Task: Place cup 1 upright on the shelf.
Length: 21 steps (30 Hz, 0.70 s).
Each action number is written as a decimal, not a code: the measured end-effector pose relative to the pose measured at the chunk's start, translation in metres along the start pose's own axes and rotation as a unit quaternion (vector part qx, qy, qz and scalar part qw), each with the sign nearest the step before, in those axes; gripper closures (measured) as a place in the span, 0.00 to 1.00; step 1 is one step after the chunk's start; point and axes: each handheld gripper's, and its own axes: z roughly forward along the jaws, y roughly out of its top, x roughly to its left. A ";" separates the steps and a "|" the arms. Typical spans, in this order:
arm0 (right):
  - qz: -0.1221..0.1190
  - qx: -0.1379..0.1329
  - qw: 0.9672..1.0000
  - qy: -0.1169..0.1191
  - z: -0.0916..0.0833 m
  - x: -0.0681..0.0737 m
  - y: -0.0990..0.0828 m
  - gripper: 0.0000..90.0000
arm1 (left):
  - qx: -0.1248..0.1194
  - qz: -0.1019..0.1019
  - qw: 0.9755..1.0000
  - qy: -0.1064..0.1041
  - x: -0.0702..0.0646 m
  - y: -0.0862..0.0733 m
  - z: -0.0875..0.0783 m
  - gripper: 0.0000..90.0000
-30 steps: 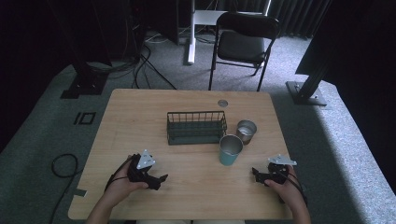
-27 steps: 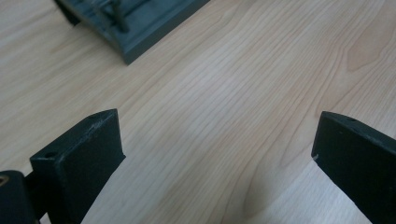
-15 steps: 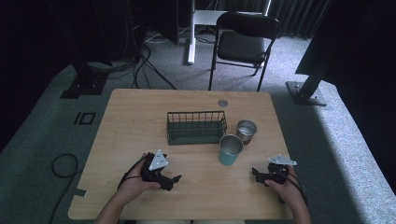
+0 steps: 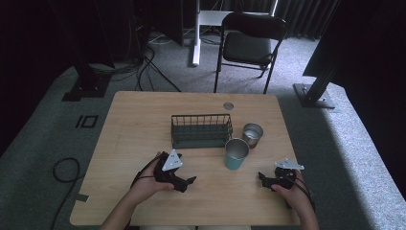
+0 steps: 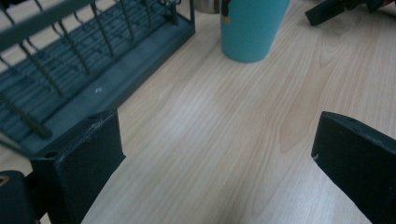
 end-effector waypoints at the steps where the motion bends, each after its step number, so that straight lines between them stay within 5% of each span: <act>1: 0.000 0.000 1.000 0.000 0.000 0.000 0.000 0.13 | -0.001 0.003 1.000 -0.001 0.000 0.003 0.000 0.03; 16: 0.000 0.000 1.000 0.000 0.000 0.000 0.000 0.13 | -0.032 0.012 0.999 -0.033 -0.013 0.031 0.022 0.03; 21: 0.000 0.000 1.000 0.000 0.000 0.000 0.000 0.13 | -0.025 0.014 0.999 -0.033 -0.013 0.035 0.027 0.03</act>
